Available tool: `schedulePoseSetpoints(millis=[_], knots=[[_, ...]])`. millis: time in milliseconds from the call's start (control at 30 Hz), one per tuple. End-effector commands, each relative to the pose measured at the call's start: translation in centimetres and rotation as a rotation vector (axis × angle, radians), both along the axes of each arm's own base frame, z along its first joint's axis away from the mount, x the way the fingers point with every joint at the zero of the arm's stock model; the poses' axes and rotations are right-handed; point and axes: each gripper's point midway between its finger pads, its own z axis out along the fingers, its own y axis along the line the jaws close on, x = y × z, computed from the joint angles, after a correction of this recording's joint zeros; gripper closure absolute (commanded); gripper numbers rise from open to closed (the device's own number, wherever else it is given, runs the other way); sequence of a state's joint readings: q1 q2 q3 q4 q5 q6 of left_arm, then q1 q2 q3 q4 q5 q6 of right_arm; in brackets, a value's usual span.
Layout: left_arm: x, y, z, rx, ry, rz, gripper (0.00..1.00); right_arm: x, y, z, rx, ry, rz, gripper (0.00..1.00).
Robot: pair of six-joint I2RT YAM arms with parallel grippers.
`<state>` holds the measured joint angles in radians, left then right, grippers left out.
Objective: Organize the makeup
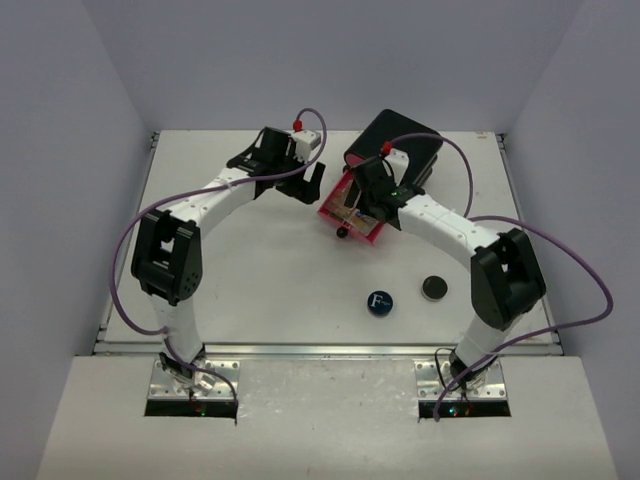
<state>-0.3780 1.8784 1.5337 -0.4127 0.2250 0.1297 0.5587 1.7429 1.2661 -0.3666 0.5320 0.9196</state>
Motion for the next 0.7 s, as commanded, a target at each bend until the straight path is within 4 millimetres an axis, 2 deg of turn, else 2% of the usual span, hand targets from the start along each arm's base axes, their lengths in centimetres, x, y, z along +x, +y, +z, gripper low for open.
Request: schedulePoseSetpoints(millis=[0,33,167,200,267,367,433,500,567,667], knots=[[-0.3,-0.5,5.9,-0.058,-0.114,-0.03,0.16,0.0,1.4,6.4,0.064,-0.136,0.134,0.21],[-0.8,-0.4,6.4,-0.059,-0.12,-0.033,0.2,-0.3,1.6,7.2,0.065,-0.149,0.165,0.21],[-3.2,-0.3,7.4,-0.063,-0.135,-0.06,0.37,-0.9,1.1,12.8,0.063,-0.236,0.256,0.21],[-4.2,-0.7,6.6,-0.048,-0.122,-0.076,0.39,-0.8,0.5,13.8,0.032,-0.237,0.267,0.21],[-5.6,-1.3,5.5,-0.01,-0.113,-0.093,0.42,0.1,-0.1,17.5,-0.002,-0.291,0.267,0.21],[-8.5,-3.6,3.5,0.022,-0.084,-0.167,0.38,2.0,-2.0,20.0,-0.009,-0.312,0.23,0.17],[-9.7,-4.8,1.8,0.046,-0.071,-0.196,0.31,3.8,-4.8,20.9,0.039,-0.32,0.168,0.18],[-10.6,-5.5,-0.2,0.079,-0.061,-0.204,0.3,5.8,-7.4,21.5,0.07,-0.332,0.11,0.18],[-11.5,-5.9,-2.0,0.106,-0.042,-0.205,0.3,8.1,-8.8,21.4,0.072,-0.34,0.086,0.18],[-11.8,-7.0,-3.5,0.123,-0.044,-0.215,0.29,11.1,-9.1,21.7,0.015,-0.408,0.129,0.19]])
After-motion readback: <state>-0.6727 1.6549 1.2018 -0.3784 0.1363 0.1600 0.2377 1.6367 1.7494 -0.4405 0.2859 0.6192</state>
